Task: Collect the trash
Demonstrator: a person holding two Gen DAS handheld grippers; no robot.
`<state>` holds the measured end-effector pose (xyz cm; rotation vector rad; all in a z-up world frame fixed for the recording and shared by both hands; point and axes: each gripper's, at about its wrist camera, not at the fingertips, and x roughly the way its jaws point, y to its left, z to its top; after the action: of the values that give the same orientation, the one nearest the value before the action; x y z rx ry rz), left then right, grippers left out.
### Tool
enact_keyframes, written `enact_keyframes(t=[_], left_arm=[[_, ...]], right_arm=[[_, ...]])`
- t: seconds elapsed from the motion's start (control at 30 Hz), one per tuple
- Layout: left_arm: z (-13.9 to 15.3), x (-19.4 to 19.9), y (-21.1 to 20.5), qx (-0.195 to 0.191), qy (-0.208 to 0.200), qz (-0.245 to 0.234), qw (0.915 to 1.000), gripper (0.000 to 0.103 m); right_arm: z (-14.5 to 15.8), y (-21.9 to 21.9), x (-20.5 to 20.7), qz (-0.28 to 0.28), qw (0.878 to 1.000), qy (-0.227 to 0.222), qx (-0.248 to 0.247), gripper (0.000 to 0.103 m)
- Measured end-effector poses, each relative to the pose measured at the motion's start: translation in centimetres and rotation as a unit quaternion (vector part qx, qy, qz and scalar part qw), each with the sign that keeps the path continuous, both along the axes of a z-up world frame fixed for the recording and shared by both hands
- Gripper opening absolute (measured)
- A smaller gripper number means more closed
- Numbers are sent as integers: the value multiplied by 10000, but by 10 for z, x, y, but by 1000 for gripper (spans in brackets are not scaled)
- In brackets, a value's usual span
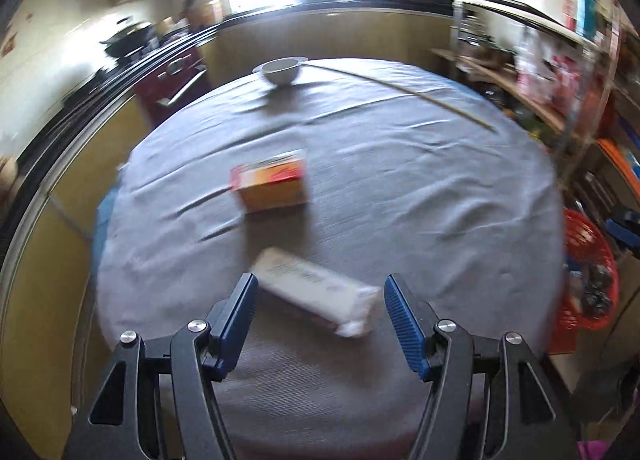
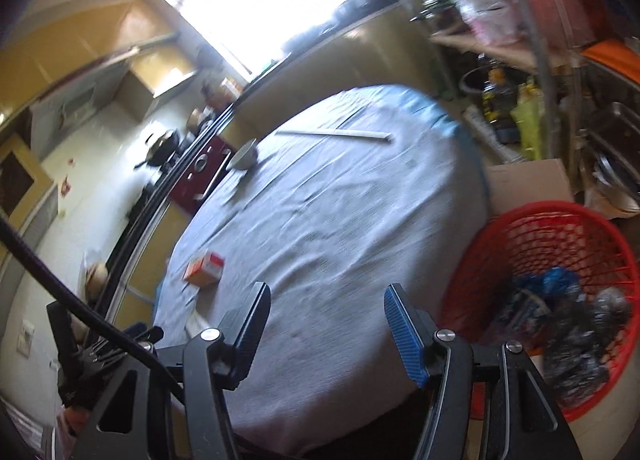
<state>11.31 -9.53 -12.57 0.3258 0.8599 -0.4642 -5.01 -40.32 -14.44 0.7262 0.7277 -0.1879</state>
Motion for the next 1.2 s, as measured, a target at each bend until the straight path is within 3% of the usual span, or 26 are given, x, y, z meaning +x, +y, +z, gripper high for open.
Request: enact_keyframes(t=[0.27,0.43,0.63,0.77,0.87,1.03,1.07,1.17,1.2], left_arm=[[-12,35,84,40,4,1043,9945,66],[-20,46,113,-6,104,1358,9907,66],[-27,56,127,-39,157,1422,9897,66],[-35,65,138,-85,267,1561,9873,66],[-39,73,144,-119,355,1611,9862,66],[-30,91,137,-119,217,1436,9893,66],[-27,95,135,-133,187,1394,9900,66],[-16,109,123,-307,116,1153,9928,66],[-13,114,119,-353,87,1068,9936,66]], right_arm=[[-11,81,80,1428,9892,318,-123,64],[-31,147,136,2539,9650,589,-294,64],[-58,202,185,3404,9342,808,-692,64],[-75,223,209,3746,9173,985,-928,64],[-83,236,219,3843,9070,1050,-1366,68],[-93,242,223,3873,9012,1008,-1662,68],[-93,241,223,3854,9023,973,-1670,66],[-95,236,221,3793,9055,922,-1667,40],[-94,232,219,3748,9082,905,-1628,40]])
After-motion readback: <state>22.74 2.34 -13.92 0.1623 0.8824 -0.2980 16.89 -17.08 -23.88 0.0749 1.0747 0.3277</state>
